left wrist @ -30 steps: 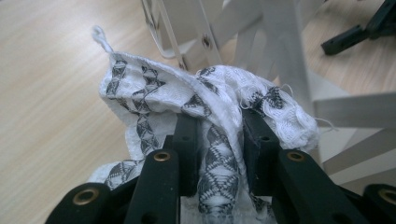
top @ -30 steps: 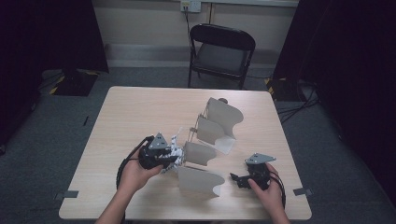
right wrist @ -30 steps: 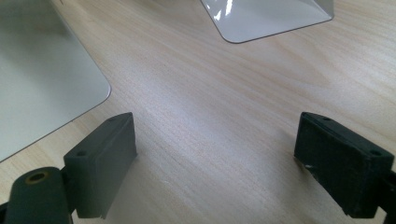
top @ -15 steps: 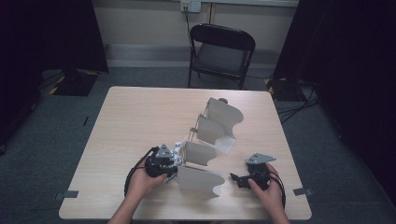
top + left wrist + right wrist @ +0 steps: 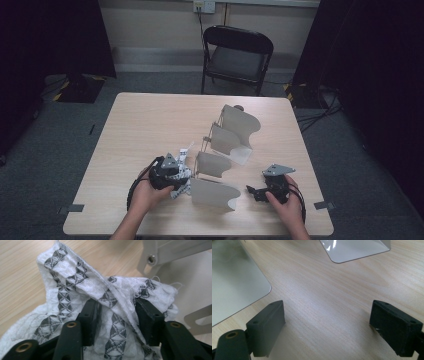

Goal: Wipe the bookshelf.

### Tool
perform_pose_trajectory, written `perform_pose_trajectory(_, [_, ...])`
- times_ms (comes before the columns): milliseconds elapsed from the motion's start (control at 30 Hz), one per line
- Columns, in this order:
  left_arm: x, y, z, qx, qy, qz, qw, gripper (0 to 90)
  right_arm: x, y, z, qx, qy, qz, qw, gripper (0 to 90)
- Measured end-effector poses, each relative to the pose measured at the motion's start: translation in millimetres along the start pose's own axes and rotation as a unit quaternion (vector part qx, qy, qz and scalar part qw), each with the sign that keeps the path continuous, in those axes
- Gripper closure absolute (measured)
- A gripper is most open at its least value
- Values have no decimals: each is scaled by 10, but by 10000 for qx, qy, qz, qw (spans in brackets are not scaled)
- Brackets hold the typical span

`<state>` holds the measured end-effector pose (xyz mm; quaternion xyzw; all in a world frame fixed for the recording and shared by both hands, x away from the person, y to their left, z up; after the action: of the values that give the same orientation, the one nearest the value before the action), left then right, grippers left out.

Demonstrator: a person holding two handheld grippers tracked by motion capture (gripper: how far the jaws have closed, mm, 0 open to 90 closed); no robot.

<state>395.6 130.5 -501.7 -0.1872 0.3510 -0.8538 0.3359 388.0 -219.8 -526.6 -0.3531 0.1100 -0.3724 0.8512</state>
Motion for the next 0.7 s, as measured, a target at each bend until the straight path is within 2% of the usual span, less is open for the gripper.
perform_pose_trajectory(100, [-60, -60, -39, 24, -128, 83, 9999, 425, 0, -1, 0, -6, -1, 5, 10000, 123])
perform_pose_trajectory(200, [-106, -127, -84, 47, -190, 87, 9998, 406, 0, 0, 0, -1, -1, 1, 10000, 123])
perform_pose_trajectory(233, [-122, -161, -102, 27, -177, 153, 9997, 403, 0, -1, 0, -5, 0, 5, 10000, 122])
perform_pose_trajectory(500, [-216, -258, -247, 60, -425, 209, 9989, 400, 0, -1, 0, -5, 0, 5, 10000, 122])
perform_pose_trajectory(700, [-359, -344, -318, 32, -523, 368, 9979, 397, 0, 0, 0, 1, 2, 1, 10000, 122])
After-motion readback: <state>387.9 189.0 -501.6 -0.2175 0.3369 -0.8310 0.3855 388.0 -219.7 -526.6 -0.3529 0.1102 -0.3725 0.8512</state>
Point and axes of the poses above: each handheld gripper's, and its own axes: y roughly forward along the jaws, z roughly out of its top, x roughly to its right, the point moved 4 cm from there along y, roughly forward along the jaws, and after that the axes turned 6 degrees about -y, right-handed, at the moved point
